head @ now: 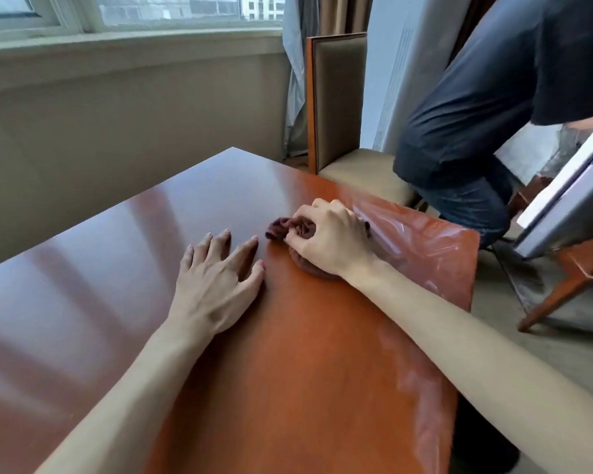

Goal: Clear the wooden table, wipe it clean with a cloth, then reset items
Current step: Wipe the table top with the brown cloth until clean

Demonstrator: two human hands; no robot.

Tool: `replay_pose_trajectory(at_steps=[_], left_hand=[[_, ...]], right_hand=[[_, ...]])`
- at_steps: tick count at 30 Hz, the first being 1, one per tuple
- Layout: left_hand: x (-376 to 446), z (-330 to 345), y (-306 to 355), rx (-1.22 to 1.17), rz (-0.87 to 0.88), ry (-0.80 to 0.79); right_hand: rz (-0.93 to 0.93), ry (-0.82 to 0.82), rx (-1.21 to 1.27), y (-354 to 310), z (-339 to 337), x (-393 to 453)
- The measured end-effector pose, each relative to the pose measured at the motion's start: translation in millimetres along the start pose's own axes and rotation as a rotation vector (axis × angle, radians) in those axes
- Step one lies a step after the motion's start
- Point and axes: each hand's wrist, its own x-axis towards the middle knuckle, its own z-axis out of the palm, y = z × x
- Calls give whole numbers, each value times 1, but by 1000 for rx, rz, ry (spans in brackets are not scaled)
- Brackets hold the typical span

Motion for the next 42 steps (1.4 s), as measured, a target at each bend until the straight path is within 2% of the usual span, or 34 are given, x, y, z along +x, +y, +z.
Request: replay_pose_trajectory(at_steps=[6,10,13,20,22,25,31,35,39,42], left_hand=[[2,5,-2,11,-14,26],[1,3,1,9,-28,11],[-1,-1,2,15,-27,-2],[-5,-5,3,9,-11,-30],[-4,-3,1,6,-9,-30],[-3,-1,0,10,5,-17],[0,4,-1,1,-18,10],[1,4,0,9,-39,24],[-1,0,1,14,-49,5],[-2,-2,4,16,-42,-5]], right_hand=[[227,76,-83,46,46,136],[296,57,-116,41,51,149],[217,29,-132,18,32,93],[-27,13,-63,-51,-42,-127],[-66,7,-38,-54,-50,-147],[-45,-8,-43,-42,-40,-108],[106,21,-138,17,21,61],[179,52,-143,38,52,144],[219,50,-164,39,56,158],[167,28,-153,22,39,110]])
